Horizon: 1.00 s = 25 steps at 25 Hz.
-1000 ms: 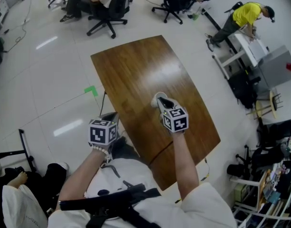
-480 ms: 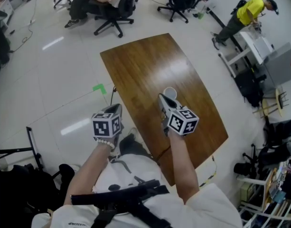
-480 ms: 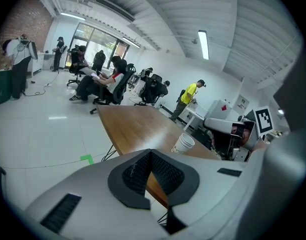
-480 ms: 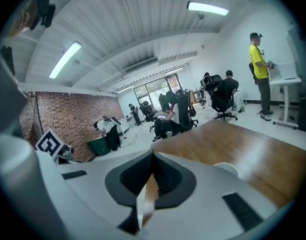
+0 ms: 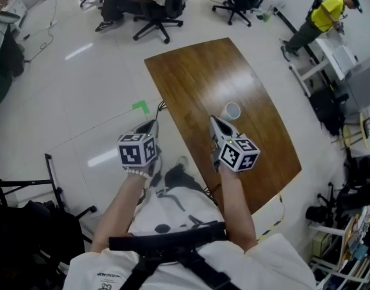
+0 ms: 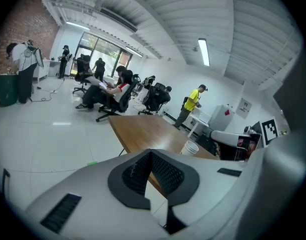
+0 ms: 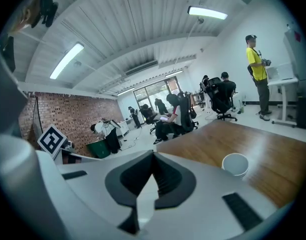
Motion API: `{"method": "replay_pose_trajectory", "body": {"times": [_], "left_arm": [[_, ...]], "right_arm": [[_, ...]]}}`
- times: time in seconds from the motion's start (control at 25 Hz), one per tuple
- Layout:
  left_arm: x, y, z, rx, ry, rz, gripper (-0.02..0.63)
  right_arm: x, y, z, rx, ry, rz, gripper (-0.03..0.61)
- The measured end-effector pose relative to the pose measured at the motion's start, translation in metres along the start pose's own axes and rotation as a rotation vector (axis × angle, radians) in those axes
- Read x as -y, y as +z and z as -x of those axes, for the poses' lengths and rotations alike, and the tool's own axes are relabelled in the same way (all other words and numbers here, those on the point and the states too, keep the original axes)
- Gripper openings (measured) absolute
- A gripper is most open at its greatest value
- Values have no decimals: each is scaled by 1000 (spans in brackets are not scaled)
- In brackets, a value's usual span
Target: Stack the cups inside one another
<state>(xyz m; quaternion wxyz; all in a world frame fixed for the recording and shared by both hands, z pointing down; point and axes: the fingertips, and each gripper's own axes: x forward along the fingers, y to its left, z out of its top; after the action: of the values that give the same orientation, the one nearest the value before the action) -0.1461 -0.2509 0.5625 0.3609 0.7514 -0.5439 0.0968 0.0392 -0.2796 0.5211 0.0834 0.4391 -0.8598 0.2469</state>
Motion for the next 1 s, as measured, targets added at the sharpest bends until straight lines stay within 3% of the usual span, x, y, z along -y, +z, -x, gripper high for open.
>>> {"method": "replay_pose_trajectory", "body": {"times": [0.44, 1.0], "left_arm": [[-32, -9, 40, 54, 61, 51, -3], [-63, -26, 77, 60, 93, 77, -3]], "right_arm": [[-48, -18, -10, -45, 46, 44, 0], [-101, -36, -28, -79, 109, 68, 0]]}}
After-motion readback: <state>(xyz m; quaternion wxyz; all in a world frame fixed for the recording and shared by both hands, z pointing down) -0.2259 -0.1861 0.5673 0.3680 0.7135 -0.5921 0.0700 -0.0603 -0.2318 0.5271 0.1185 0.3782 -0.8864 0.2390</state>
